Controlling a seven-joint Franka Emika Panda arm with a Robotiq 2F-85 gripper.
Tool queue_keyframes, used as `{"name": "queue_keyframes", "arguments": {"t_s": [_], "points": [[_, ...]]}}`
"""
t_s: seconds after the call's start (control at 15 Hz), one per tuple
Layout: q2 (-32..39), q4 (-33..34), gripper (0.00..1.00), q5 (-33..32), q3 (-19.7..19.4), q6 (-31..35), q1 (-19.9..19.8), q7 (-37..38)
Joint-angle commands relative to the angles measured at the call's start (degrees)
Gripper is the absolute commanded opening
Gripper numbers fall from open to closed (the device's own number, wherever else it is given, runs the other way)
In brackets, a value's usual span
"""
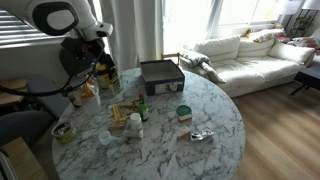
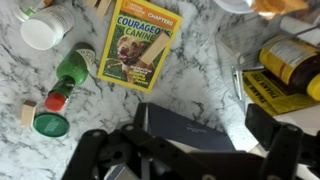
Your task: Move the clear cup backwards and put the orange packet in the cup, put the green sauce bottle on the table then put the clear cup in the clear container
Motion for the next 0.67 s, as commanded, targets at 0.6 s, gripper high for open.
{"name": "queue_keyframes", "arguments": {"t_s": [0.6], "points": [[-12.91, -12.83, 1.0, 7.51, 0.79, -15.64, -0.4, -5.11]]}}
